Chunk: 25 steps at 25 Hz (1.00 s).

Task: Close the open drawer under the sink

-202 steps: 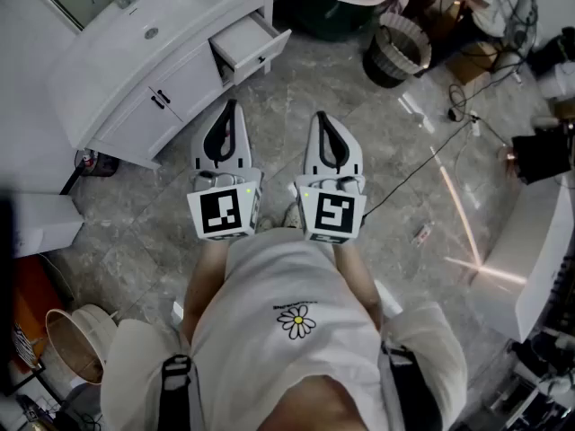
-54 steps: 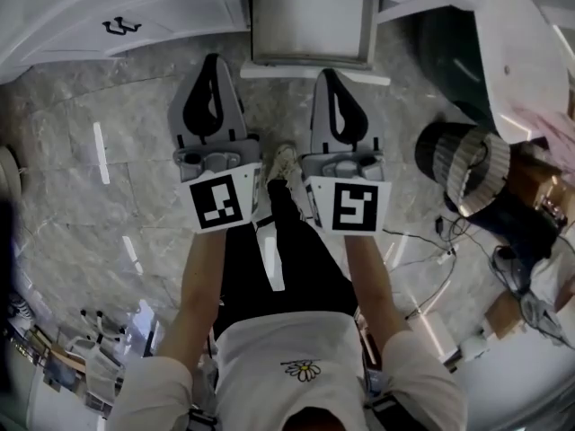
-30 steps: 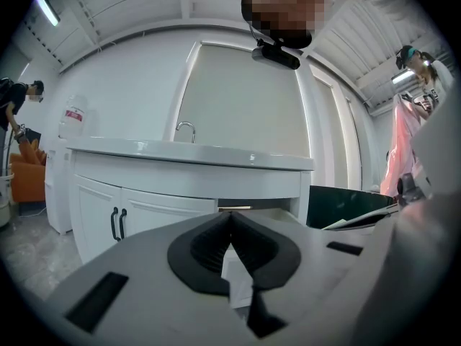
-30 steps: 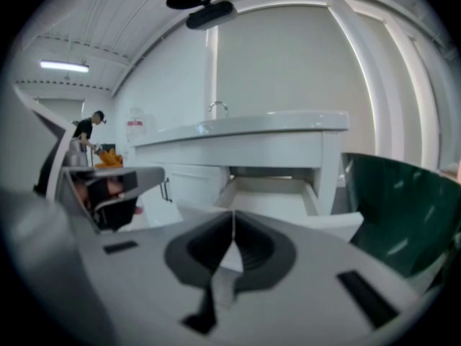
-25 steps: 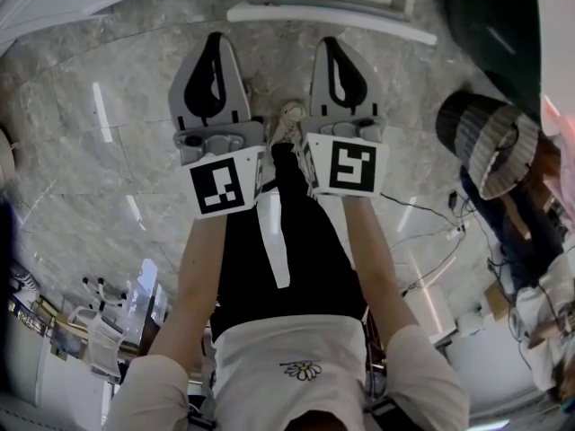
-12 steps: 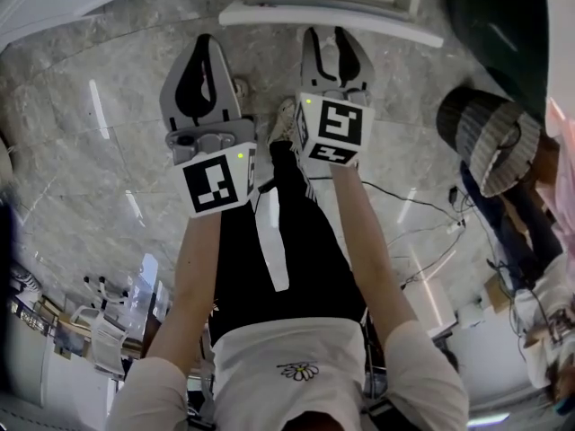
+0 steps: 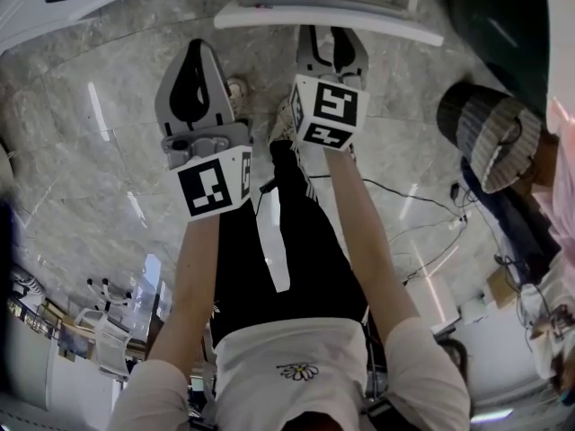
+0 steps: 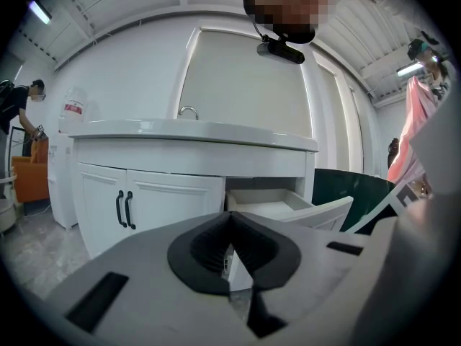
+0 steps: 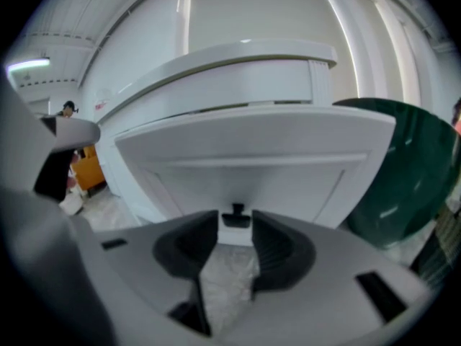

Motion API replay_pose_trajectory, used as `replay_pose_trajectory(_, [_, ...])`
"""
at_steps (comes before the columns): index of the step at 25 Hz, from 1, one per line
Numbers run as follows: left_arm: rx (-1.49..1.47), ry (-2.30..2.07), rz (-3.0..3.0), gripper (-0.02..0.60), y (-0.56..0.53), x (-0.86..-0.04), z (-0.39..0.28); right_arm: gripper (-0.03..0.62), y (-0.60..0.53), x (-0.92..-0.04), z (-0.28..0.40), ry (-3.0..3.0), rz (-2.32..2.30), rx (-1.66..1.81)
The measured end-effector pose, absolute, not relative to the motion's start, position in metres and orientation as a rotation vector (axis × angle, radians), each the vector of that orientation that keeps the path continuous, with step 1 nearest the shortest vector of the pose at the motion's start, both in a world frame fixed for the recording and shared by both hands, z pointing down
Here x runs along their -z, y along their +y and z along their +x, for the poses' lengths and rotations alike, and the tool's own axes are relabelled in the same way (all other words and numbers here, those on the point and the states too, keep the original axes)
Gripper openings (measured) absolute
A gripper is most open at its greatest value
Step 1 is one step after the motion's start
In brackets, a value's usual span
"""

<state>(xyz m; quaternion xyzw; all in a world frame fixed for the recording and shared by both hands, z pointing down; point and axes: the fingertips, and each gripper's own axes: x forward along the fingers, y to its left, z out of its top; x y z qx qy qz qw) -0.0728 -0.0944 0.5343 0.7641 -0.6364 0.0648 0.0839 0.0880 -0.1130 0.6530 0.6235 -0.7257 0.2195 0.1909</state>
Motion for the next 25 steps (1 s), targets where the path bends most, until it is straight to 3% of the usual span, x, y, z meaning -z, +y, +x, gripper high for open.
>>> replay_pose_trajectory(25, [-0.124,-1.948,2.202,0.021,-0.092,-0.538,-0.087,0.144,-0.119,-0.657,0.093,-2.078,1.715,-0.6])
